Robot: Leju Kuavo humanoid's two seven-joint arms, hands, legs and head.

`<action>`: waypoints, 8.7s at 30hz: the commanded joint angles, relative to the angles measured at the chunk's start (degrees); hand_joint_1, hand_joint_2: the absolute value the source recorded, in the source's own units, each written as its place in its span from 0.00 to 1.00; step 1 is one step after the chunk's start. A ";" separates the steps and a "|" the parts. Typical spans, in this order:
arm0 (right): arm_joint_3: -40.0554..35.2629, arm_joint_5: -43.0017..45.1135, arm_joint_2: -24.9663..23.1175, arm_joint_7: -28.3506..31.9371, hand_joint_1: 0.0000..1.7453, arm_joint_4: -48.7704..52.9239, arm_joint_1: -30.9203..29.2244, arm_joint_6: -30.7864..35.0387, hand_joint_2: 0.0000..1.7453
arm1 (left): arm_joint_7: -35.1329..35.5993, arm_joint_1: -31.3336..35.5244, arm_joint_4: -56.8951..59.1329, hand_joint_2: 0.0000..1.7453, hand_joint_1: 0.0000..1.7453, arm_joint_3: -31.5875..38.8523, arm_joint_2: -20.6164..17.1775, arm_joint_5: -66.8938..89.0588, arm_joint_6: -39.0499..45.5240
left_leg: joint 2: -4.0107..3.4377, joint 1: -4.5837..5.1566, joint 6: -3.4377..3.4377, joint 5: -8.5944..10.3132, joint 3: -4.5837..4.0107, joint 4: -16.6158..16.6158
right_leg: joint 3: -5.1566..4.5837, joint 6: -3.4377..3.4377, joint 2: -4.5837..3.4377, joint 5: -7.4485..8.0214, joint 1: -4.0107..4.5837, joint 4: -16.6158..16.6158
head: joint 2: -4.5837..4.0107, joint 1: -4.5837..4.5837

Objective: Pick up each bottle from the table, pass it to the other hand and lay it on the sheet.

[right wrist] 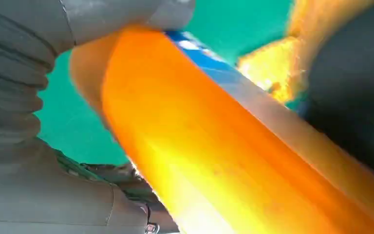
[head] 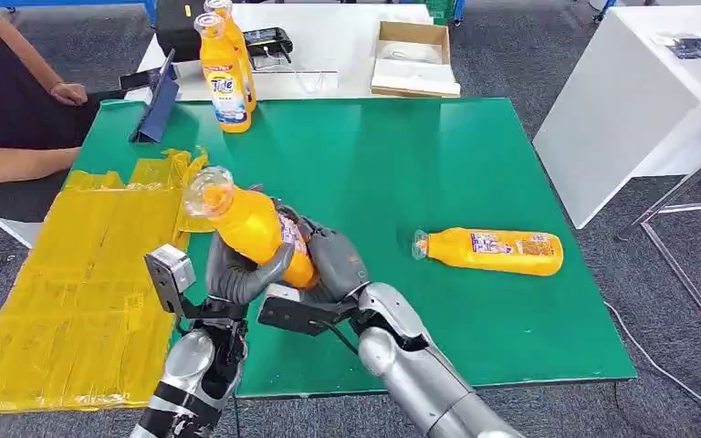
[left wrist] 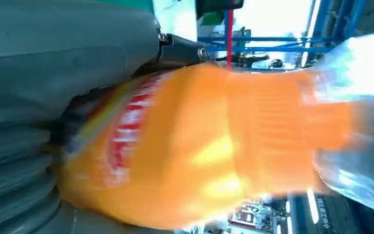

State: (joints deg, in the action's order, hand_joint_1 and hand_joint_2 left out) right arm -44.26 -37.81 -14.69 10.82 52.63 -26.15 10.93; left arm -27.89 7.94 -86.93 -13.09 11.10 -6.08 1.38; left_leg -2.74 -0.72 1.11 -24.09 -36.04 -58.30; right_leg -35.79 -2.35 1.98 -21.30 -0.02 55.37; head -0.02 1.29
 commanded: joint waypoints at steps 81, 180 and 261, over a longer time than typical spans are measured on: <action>27.69 4.00 40.43 3.16 0.00 18.64 10.73 -16.24 1.00 | 1.50 19.58 44.77 1.00 0.00 3.83 -13.65 63.73 11.72 | 0.75 0.24 0.20 0.26 0.48 0.13 | 0.67 -0.07 0.28 0.04 -0.28 0.02 | 0.00 0.00; 12.73 -7.16 28.73 -3.36 0.00 -26.49 -20.75 -17.10 1.00 | 7.83 16.13 15.25 0.00 0.00 7.56 -12.17 1.17 -13.29 | 0.67 0.28 0.22 0.40 -0.15 0.02 | 0.01 -0.13 0.44 0.12 -0.26 0.18 | 0.00 0.02; 14.89 22.42 0.17 9.97 1.00 3.43 0.92 -10.68 1.00 | 8.76 11.80 9.40 1.00 0.00 -4.23 -4.27 -3.80 -10.71 | 0.49 0.16 -0.05 0.41 -0.13 0.05 | -0.16 0.02 0.27 -0.02 -0.18 0.39 | 0.00 0.00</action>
State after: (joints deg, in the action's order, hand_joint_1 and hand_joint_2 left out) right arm -27.02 -16.15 -16.81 20.46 59.56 -22.93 -0.09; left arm -19.08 18.67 -77.77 -15.02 7.87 -9.46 -9.44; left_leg -2.40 -0.55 1.09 -23.63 -36.36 -58.29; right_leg -36.13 -2.37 2.35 -21.25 -0.17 55.77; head -0.02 1.29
